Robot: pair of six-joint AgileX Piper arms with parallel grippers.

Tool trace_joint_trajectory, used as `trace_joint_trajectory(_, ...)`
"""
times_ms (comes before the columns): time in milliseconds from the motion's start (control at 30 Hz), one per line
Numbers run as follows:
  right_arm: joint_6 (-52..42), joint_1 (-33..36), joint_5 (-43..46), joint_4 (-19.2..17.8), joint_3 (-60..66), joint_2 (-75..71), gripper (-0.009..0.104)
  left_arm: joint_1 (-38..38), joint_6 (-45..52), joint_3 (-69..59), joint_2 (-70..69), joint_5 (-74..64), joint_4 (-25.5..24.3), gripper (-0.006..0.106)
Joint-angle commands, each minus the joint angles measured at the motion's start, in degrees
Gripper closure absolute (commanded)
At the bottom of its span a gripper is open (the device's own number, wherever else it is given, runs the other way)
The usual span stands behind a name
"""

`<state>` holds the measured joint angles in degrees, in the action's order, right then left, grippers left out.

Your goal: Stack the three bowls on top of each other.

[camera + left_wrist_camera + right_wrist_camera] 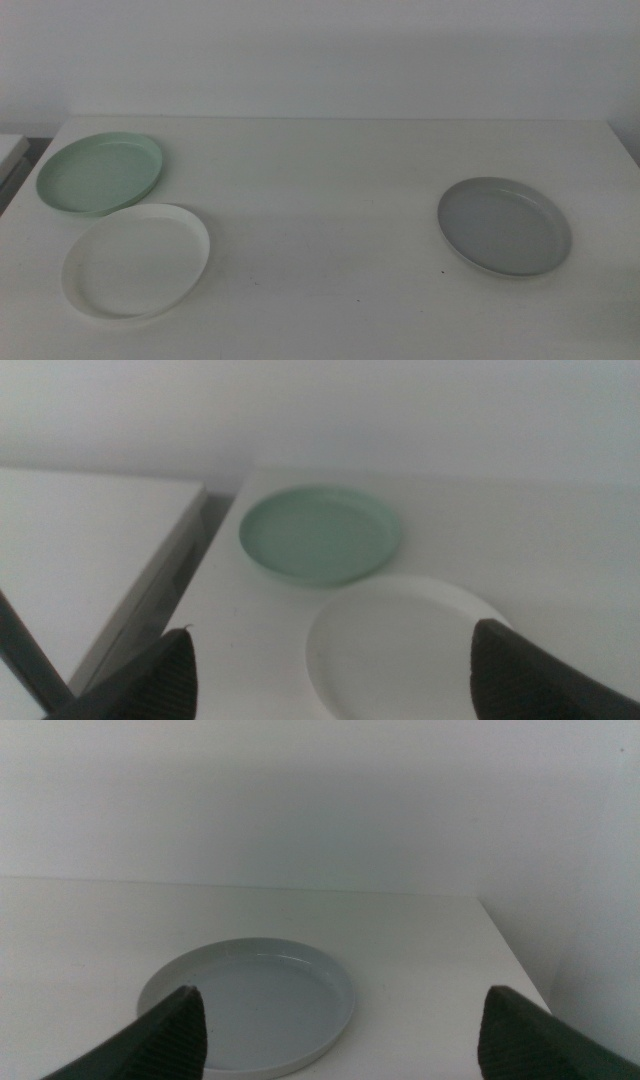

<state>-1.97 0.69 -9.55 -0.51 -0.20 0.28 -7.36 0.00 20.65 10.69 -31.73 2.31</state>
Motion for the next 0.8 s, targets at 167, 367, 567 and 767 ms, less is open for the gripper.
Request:
trace_joint_trajectory(167,-0.18,-0.17,0.55,-0.61,0.2,-0.28,0.007,-0.13,3.59,19.07,17.11,-19.73,2.27,0.007)
trace_joint_trajectory(367,-0.18,-0.17,0.55,-0.61,0.2,-0.28,0.007,-0.13,0.0,30.28,29.46,-34.0,1.05,0.007)
trace_joint_trajectory(567,-0.18,-0.17,0.55,-0.61,0.2,-0.28,0.007,-0.13,0.67,35.86,41.27,-38.19,1.03,0.007)
trace_joint_trajectory(767,-0.18,-0.17,0.55,-0.61,0.2,-0.28,0.007,-0.13,1.11,40.02,53.01,-38.23,1.03,0.007)
